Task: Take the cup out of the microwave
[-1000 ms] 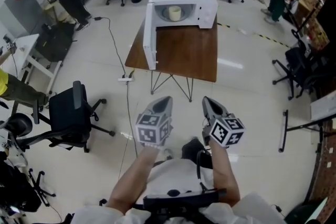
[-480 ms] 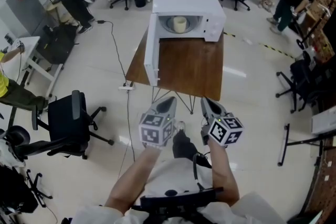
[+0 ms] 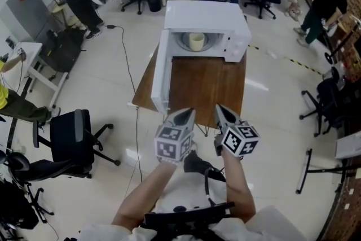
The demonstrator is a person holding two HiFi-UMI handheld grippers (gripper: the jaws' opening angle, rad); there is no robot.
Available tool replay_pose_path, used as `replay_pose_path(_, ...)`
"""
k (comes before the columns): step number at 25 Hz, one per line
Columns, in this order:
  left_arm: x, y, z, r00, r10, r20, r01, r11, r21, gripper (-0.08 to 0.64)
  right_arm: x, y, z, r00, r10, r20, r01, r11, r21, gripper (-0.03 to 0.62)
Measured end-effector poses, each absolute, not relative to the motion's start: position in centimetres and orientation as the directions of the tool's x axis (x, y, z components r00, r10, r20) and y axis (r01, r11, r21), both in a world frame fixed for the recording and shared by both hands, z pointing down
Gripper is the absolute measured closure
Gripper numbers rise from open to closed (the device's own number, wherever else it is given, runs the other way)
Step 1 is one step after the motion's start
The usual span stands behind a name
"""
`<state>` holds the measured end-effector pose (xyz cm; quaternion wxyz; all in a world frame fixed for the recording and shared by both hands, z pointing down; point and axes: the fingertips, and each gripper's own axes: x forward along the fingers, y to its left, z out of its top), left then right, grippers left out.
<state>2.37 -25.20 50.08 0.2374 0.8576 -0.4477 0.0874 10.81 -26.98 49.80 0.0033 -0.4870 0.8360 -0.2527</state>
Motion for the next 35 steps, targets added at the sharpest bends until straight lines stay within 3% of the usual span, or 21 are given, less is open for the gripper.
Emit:
replay_pose_path(30,2.5,-43.4,51.0,0.475,-0.781,0.405,-0.876,-0.376,0.303,0.566,10.3,-48.6,52.5,-0.588,-0.777,0.225,-0.773,0.458,-0.439,0.563)
replay_pose_path(32,2.5,-44.0,51.1,0.486,-0.773,0.407,-0.87,-0.384,0.31,0.566,10.0,-49.7,53.0,-0.581,-0.781,0.23,-0.781,0.455,-0.427,0.522)
replay_pose_path(33,2.5,-44.2,51.1,0.493,-0.768,0.408,-0.866,-0.39,0.312,0.566,9.8,-50.4,53.2,-0.579,-0.782,0.232,-0.783,0.454,-0.425,0.454)
replay_pose_path(35,2.4,-44.6,51.4,0.507,-0.757,0.413,-0.859,-0.401,0.318,0.566,9.5,-51.7,53.5,-0.572,-0.785,0.237,-0.789,0.449,-0.419,0.438)
